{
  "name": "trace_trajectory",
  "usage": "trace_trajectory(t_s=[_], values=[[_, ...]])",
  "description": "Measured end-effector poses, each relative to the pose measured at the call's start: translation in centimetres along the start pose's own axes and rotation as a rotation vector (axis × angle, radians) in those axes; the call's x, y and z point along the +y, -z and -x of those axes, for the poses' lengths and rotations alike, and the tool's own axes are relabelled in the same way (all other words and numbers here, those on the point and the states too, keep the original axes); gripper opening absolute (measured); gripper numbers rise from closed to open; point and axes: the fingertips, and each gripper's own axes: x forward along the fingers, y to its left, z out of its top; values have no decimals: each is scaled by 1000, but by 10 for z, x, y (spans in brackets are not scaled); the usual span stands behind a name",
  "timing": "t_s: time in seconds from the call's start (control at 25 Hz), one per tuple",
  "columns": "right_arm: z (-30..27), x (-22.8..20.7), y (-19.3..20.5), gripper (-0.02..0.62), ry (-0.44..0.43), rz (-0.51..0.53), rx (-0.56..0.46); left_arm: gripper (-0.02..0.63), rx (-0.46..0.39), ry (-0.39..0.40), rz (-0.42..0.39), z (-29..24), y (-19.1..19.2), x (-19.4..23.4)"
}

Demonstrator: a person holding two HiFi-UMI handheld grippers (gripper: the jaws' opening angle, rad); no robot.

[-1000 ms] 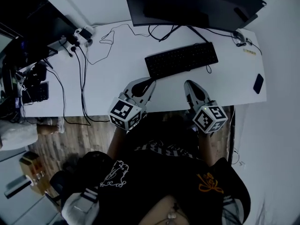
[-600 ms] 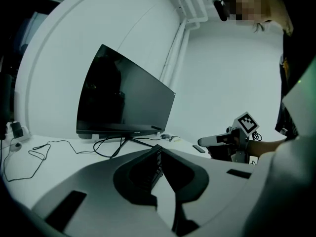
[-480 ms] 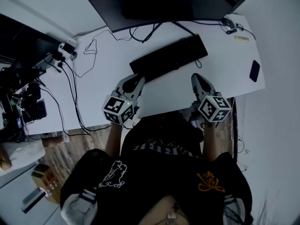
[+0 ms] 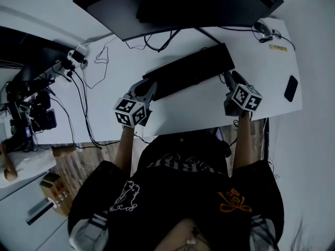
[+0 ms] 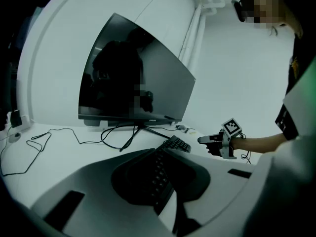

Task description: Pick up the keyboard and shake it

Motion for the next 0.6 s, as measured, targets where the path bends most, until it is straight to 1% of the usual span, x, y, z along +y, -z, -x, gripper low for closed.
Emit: trace_trajectory(t_s=[0.08, 0.12, 0.24, 0.32, 0.44, 0.52, 0.6], values=[[-18, -20, 0, 194, 20, -29, 9, 70, 29, -20, 19, -9, 6, 12], [-24, -30, -1, 201, 42, -33, 12, 94, 43, -28, 23, -13, 9, 18], [-38, -51, -6, 227, 99, -34, 23, 138, 94, -55, 23, -22, 19, 36], [-48, -61, -6, 245, 104, -58, 29, 177, 135, -69, 33, -28, 27, 51], [-61, -72, -5, 277, 111, -100, 40, 242, 205, -87, 71, -36, 41, 75], [-66, -74, -4, 282, 114, -106, 45, 285, 261, -92, 99, -41, 55, 90], [-68, -71, -3, 287, 108, -104, 51, 320, 327, -78, 128, -46, 72, 100]])
